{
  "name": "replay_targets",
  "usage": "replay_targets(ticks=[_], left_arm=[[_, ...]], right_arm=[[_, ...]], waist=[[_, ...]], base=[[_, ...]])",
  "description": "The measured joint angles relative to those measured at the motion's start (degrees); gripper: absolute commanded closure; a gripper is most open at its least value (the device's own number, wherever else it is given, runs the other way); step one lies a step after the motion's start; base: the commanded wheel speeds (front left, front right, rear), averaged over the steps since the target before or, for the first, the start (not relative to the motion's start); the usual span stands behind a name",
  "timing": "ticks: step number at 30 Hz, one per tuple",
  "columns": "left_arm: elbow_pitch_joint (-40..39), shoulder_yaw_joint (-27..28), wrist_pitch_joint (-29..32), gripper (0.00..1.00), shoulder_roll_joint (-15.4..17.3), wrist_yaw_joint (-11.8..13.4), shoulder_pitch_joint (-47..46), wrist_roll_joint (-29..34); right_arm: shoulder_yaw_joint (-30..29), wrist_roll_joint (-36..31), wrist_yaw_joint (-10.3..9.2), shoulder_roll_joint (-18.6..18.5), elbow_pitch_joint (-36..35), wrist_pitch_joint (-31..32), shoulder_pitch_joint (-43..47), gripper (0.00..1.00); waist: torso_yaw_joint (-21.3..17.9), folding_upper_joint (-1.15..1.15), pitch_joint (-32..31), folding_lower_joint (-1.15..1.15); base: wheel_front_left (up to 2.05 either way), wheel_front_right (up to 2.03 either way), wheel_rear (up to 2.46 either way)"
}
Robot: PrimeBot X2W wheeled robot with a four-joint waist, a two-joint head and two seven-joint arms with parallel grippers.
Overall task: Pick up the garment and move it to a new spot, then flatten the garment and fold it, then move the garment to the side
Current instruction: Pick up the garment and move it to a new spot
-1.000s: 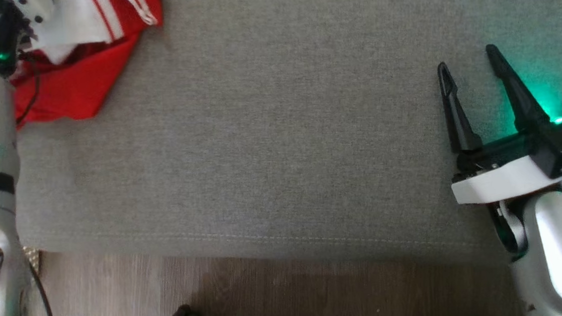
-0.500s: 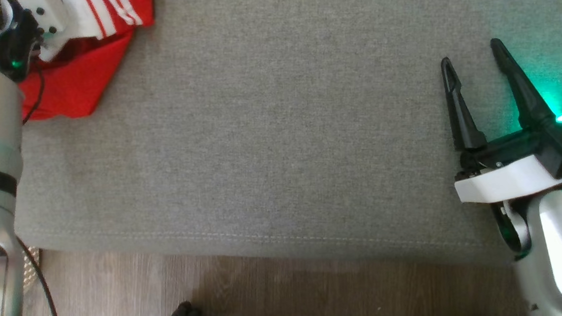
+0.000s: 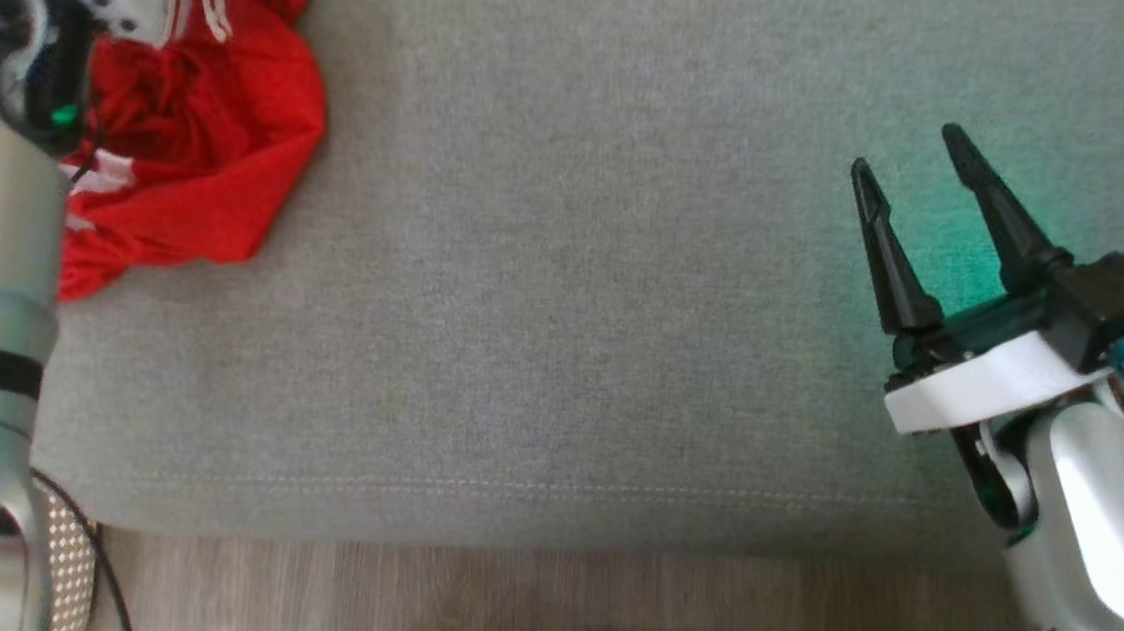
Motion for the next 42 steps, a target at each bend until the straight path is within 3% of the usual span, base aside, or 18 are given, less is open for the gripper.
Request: replay_targets(ticks=[9,19,23,28,34,35,36,38,42], left_arm=[[-18.2,-9.0,1.7,1.0,2.2,0.0,1.4,-7.5],[-31.6,-15.4,7.9,1.0,2.5,0.0,2.2,-10.8],[-31.8,-18.3,7.4,1.0,2.2,0.8,4.5,-8.2],[-25.6,-22.6,-0.4,1.0,0.6,3.1,11.1,-2.3],[-14.3,-24.0,-4.6,1.0,-3.6,5.5,15.8,2.0],[-13.4,-23.4,-4.6,0.94,-4.3,5.5,16.6,2.2],[-13.5,-22.4,-4.6,0.94,-4.7,5.9,17.4,2.9],[-13.8,-20.9,-4.6,0.0,-5.3,6.3,18.1,3.5],[-17.8,-14.3,-4.6,0.0,-7.0,7.2,20.4,5.8]], right_arm=[[1.5,5.0,0.0,0.3,0.1,0.0,1.8,0.0],[3.2,10.6,0.0,0.5,-3.3,0.0,1.9,0.0],[4.0,12.9,0.0,0.5,-4.5,0.0,1.9,0.0],[4.2,15.2,0.0,0.5,-5.4,0.0,2.8,0.0],[7.0,15.2,0.0,0.6,-4.6,0.0,3.8,0.0],[7.6,15.0,0.0,0.6,-4.2,0.0,3.8,0.0],[8.2,14.7,0.0,0.6,-3.8,0.0,3.8,0.0],[8.7,14.4,0.0,0.6,-3.5,0.0,3.8,0.0],[9.0,12.9,0.0,0.7,-1.5,0.0,3.7,0.0]], waist=[[-4.0,0.0,-6.4,0.0],[-15.4,0.0,-9.6,0.0],[-20.7,0.0,-9.9,0.0],[-26.5,0.0,-10.1,0.0],[-29.2,0.0,-9.2,0.0],[-29.2,0.0,-9.0,0.0],[-29.1,0.0,-8.8,0.0],[-28.8,0.0,-8.7,0.0],[-27.0,0.0,-8.7,0.0]], base=[[0.0,0.0,0.0],[0.0,0.0,0.0],[0.0,0.0,0.0],[0.0,0.0,0.0],[0.0,0.0,0.0],[0.0,0.0,0.0],[0.0,0.0,0.0],[0.0,0.0,0.0],[0.0,0.0,0.0]])
